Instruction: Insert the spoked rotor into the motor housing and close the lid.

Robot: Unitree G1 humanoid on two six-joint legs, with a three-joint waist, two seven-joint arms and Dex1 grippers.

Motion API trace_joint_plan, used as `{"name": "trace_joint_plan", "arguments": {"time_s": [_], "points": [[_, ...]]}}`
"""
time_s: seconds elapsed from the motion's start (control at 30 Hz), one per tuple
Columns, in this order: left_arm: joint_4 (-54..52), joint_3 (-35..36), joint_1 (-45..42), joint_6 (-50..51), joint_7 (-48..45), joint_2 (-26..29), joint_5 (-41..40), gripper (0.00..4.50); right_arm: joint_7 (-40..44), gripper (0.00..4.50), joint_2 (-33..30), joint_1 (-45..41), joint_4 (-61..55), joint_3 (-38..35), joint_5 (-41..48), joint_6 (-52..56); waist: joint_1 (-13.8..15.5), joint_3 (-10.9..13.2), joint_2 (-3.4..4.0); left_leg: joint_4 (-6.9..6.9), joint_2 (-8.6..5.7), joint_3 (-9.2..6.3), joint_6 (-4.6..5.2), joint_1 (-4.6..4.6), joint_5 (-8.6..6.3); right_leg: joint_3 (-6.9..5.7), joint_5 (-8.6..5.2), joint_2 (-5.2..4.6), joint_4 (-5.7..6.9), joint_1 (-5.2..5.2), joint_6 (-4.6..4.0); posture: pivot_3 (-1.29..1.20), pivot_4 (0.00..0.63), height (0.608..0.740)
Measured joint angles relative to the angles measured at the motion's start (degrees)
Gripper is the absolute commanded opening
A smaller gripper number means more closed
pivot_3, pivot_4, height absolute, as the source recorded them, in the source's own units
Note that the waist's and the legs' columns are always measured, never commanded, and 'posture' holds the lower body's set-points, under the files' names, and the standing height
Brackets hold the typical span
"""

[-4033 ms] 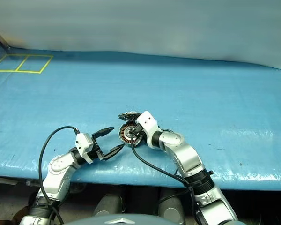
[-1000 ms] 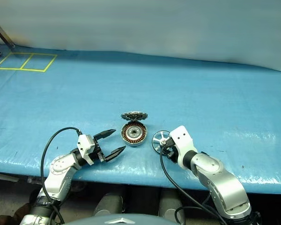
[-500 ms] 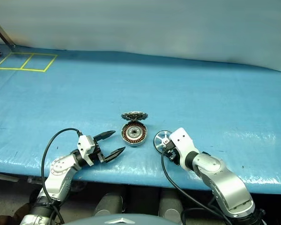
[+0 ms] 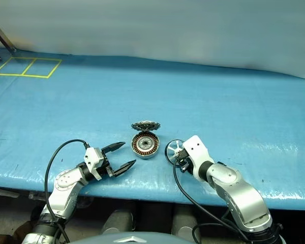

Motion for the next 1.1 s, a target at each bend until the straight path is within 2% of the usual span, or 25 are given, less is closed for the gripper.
{"name": "trace_joint_plan", "arguments": {"time_s": [0.37, 1.1], "points": [[0.1, 0.0, -0.5, 0.2, -3.1, -0.1, -2.4, 4.50, 9.5, 1.23, 4.4, 0.3, -0.5, -3.8, 11.8, -7.5, 0.0, 0.0, 0.02, -0.01, -0.01, -0.08, 0.00, -0.04, 0.00, -0.07, 0.00, -0.01, -0.07, 0.02, 0.00, 0.00, 0.150, 0.740], [0.3, 0.0, -1.0, 2.8, -5.6, -0.1, -4.0, 4.50, 11.8, 1.23, 1.9, -12.7, 10.2, 6.4, 5.8, -12.0, 0.0, 0.0, 0.04, -0.02, -0.03, -0.11, 0.00, -0.06, 0.00, -0.10, -0.01, 0.00, -0.07, 0.00, -0.01, 0.00, 0.150, 0.740]]}}
